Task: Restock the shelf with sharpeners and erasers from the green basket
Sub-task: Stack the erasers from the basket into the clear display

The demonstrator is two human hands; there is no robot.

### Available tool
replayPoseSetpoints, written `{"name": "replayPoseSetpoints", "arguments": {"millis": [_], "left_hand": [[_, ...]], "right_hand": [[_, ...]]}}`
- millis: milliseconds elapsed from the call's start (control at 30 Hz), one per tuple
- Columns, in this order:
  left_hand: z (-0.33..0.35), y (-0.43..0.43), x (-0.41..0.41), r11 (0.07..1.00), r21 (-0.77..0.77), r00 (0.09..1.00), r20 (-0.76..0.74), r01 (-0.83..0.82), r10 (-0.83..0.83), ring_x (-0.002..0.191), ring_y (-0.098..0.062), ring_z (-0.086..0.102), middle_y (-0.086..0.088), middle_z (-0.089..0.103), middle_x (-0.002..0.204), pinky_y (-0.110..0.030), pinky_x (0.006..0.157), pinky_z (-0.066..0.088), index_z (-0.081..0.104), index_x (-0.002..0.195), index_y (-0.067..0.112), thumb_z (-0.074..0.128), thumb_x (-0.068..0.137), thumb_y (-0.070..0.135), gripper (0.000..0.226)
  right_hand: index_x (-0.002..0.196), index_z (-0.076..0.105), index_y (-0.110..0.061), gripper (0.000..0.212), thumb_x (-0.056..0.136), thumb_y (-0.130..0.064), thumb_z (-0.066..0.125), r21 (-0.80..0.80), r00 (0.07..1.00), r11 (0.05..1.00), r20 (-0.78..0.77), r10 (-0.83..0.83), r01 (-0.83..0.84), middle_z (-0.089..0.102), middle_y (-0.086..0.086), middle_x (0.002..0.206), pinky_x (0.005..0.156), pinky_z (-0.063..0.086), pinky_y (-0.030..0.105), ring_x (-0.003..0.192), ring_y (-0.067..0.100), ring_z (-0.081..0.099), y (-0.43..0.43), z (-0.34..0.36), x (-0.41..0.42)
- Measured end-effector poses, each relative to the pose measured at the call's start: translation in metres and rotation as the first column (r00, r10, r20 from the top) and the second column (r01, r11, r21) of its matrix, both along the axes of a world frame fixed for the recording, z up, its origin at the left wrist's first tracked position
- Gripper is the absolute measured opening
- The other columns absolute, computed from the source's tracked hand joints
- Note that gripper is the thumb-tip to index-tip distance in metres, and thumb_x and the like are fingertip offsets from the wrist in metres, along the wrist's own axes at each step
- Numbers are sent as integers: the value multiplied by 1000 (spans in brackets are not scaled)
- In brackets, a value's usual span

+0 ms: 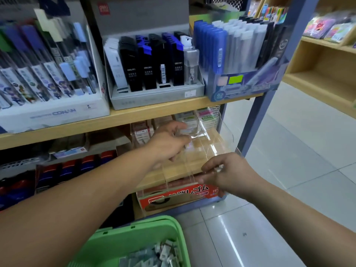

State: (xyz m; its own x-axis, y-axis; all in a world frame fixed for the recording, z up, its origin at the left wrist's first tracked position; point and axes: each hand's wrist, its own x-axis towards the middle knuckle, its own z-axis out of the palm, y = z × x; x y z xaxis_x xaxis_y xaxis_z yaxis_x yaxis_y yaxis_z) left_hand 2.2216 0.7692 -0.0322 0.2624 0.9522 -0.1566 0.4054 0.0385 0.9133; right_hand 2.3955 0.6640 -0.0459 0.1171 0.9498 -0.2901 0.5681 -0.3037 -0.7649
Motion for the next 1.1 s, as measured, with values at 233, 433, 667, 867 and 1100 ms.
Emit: {"name": "replayPoseSetpoints", "arguments": {"millis": [233,433,667,867,1100], "left_hand": [[8,3,-5,995,-10,994,24,-103,103,52,-8,60,-5,71,100,-26,47,42,67,107,20,83,85,18,27],[7,0,-11,996,52,995,-56,-75,77,66,-16,60,2,66,113,-26,47,46,67,107,22,84,85,18,28],[1,10,5,991,133,976,-217,15,14,81,-11,59,1,66,116,-17,52,39,70,98,23,87,82,28,23],[5,22,23,976,160,923,-377,149,-79,96,-12,56,6,63,113,-16,61,36,65,86,27,85,83,24,21],[5,27,47,968,-51,759,-610,248,-227,78,-17,65,-1,70,113,-21,55,48,75,102,19,74,89,16,14]], "right_hand": [[98,79,-39,11,88,-35,80,-28,930,983,322,179,-179,73,-12,101,62,64,34,63,13,72,-1,-21,-5],[99,76,-38,15,88,-27,80,-25,909,973,350,225,-231,66,-16,107,58,59,25,68,5,65,-7,-11,5],[93,80,-30,6,89,-27,81,-87,957,981,216,191,-176,72,-5,102,53,60,27,65,18,73,-12,-9,9],[86,74,-8,27,100,-28,61,-16,870,943,-383,-312,332,76,6,82,55,58,31,68,27,77,-15,28,10],[90,67,-8,36,106,-35,51,-151,758,918,-523,-390,368,70,7,63,39,45,21,40,16,63,-10,32,3]]}}
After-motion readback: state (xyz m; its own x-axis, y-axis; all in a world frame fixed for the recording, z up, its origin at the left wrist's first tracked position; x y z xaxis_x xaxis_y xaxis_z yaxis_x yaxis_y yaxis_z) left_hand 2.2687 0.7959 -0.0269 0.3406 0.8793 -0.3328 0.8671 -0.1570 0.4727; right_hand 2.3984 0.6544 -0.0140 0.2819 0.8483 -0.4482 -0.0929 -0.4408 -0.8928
